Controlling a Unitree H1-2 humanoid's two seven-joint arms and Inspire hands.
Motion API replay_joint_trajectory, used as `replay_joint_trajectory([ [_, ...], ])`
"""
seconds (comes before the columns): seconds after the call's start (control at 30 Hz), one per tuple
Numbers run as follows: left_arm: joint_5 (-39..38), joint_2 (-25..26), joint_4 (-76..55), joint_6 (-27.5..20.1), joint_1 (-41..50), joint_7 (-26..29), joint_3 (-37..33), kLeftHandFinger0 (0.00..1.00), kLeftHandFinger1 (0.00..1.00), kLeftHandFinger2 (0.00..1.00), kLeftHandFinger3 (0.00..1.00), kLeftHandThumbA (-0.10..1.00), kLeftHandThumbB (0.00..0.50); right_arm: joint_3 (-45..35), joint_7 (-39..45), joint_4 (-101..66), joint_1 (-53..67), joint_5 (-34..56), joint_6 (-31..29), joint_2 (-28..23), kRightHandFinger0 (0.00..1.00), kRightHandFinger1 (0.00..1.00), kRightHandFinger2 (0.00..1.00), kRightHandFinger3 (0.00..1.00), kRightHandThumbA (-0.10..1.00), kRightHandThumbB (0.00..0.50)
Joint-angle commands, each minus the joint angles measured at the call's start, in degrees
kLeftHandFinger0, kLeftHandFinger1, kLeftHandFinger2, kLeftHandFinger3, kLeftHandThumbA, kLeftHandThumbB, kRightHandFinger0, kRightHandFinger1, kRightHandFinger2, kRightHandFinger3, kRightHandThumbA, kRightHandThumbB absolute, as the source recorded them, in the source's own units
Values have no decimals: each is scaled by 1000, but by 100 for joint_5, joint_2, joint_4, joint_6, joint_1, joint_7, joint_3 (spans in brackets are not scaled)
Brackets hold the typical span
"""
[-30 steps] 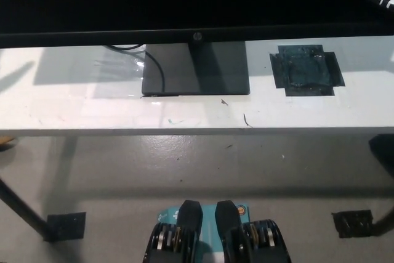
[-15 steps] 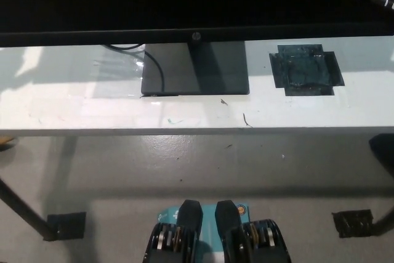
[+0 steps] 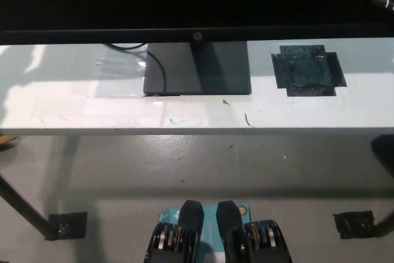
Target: The monitor is placed at the center of the table and the robot uses both its hand to grab the left and right sides of the monitor to tilt the angle of the monitor downwards
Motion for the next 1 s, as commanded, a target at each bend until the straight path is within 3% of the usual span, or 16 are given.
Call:
replay_joint_trajectory([
  [0.0,27,-164,141,-80,-453,-109,35,1000,1000,1000,1000,833,500,89,120,-194,-325,-116,-123,-105,1000,1000,1000,1000,860,500],
  [0.17,89,-217,193,-177,-470,-25,-2,1000,1000,1000,1000,748,500,109,295,-242,-346,-72,-65,-67,1000,1000,1000,1000,762,492],
  [0.2,466,-279,23,-151,-458,151,-303,1000,1000,1000,1000,724,485,571,86,-375,-407,-608,-267,57,1000,1000,1000,1000,770,500],
  [0.37,576,-279,34,-242,-491,303,-534,1000,1000,1000,1000,689,483,811,4,-413,-454,-669,-215,100,1000,1000,1000,1000,739,500],
  [0.43,1300,-281,111,-287,-608,802,-1130,1000,1000,1000,1000,697,500,1344,-296,-384,-595,-1288,-405,238,1000,1000,1000,1000,746,500],
  [0.57,1940,-257,145,-178,-823,1178,-1895,1000,1000,1000,1000,731,500,1814,-520,-390,-700,-1673,-561,281,1000,1000,1000,1000,728,492],
  [0.77,2638,-246,251,-44,-1074,1911,-2855,1000,1000,1000,1000,658,500,2305,-1060,-110,-905,-2074,-774,393,1000,1000,1000,1000,609,500],
  [0.9,3076,-279,412,-7,-1188,2644,-3491,1000,1000,1000,1000,700,500,2642,-1408,31,-1034,-2345,-820,453,1000,1000,1000,1000,548,500],
  [0.97,3133,-298,446,34,-1249,2742,-3665,1000,1000,1000,1000,714,500,2832,-1634,73,-1103,-2523,-842,469,1000,1000,1000,1000,536,500],
])
